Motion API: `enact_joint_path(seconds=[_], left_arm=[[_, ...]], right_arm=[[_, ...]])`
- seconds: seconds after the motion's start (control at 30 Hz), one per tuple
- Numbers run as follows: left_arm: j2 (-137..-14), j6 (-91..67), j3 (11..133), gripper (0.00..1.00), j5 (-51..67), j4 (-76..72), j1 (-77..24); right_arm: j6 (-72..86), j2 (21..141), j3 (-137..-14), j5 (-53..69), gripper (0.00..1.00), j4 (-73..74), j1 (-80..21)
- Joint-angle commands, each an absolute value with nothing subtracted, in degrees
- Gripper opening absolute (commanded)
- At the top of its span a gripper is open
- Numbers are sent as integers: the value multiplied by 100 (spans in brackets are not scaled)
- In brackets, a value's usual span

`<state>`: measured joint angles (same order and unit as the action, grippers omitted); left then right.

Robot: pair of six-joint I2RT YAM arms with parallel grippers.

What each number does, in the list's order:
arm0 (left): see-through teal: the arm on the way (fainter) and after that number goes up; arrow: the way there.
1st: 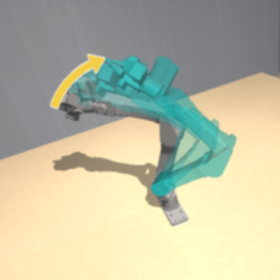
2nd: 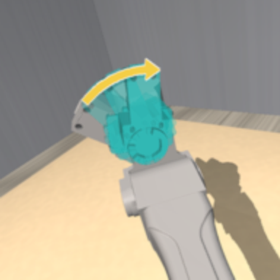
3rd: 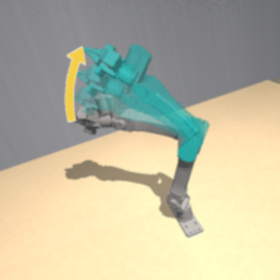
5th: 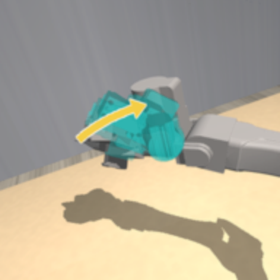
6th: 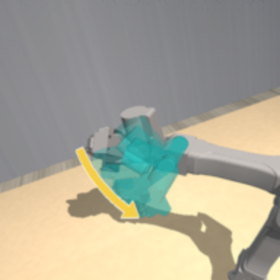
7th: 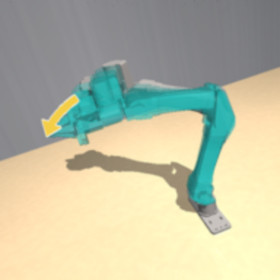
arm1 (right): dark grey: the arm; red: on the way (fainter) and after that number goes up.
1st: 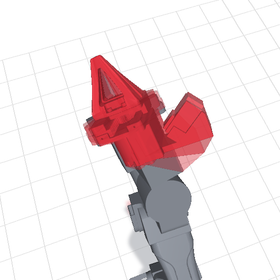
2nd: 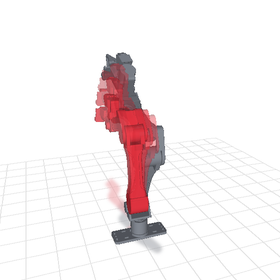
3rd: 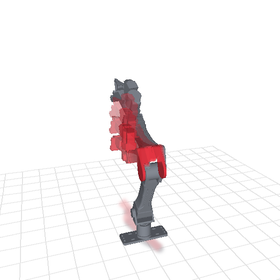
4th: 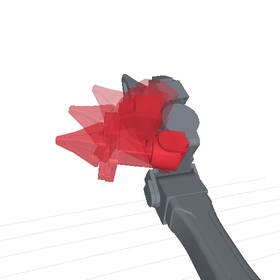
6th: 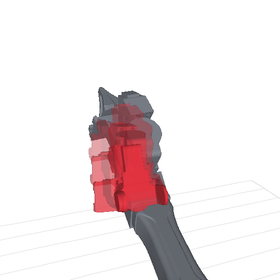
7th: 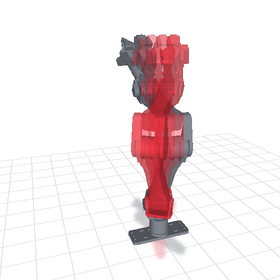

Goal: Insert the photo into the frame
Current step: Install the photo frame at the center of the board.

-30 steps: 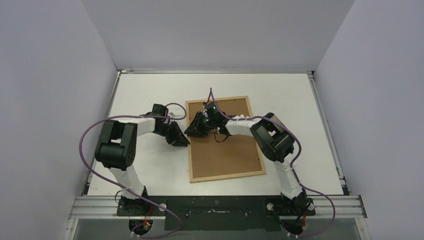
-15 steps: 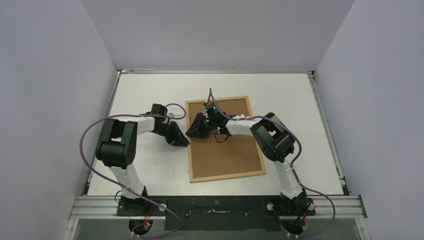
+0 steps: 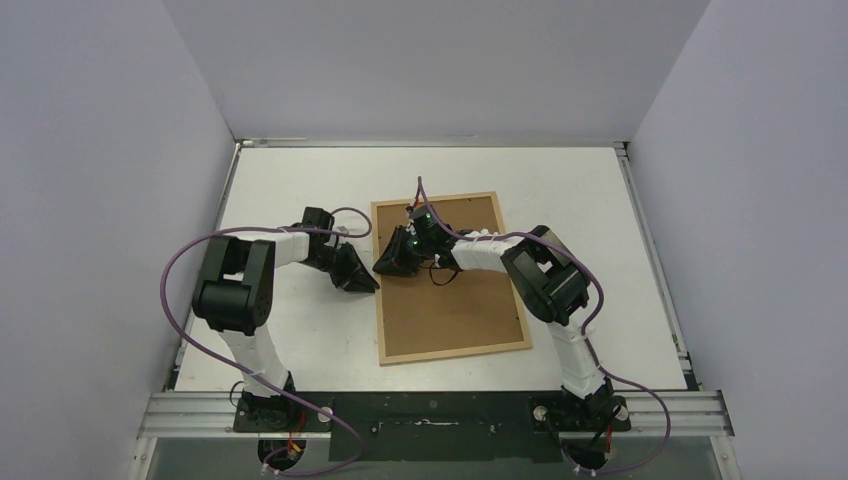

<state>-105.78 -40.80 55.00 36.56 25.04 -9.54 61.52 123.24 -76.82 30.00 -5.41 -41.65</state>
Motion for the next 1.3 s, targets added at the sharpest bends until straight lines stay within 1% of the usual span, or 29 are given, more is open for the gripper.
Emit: enact_joint_path(seconds=[0.0,0.17,0.37,0.53,0.6,0.63,0.7,0.87,0.97,1.1,1.27], left_arm=[[-10920,-3727,5369,13,2452,2840,-902],[-10940,-3711,5367,13,2436,2856,-888],[-10968,-3709,5396,13,2430,2865,-878],[-10969,-3711,5405,13,2426,2876,-879],[-10977,-3709,5414,12,2426,2890,-873],[-10977,-3709,5410,12,2426,2896,-878],[-10978,-3709,5406,13,2418,2885,-878],[-11034,-3696,5421,13,2404,2873,-877],[-11085,-3676,5454,12,2378,2871,-870],[-11145,-3660,5450,12,2360,2858,-870],[-11201,-3637,5431,12,2314,2850,-862]], right_arm=[[5803,12274,-7505,2443,18,279,-4088],[5752,12254,-7473,2362,19,387,-4048],[5722,12252,-7420,2319,23,425,-3999],[5733,12337,-7432,2368,24,376,-4019],[5779,12292,-7370,2436,24,211,-4025],[5825,12235,-7308,2492,24,-118,-4018],[5961,12112,-7179,2617,22,-673,-4017],[6352,11974,-6952,2918,7,-1911,-4017],[6492,11975,-6855,3064,2,-2340,-4021],[6684,12004,-6794,3208,0,-2850,-4040],[6733,12057,-6793,3238,0,-2889,-4078]])
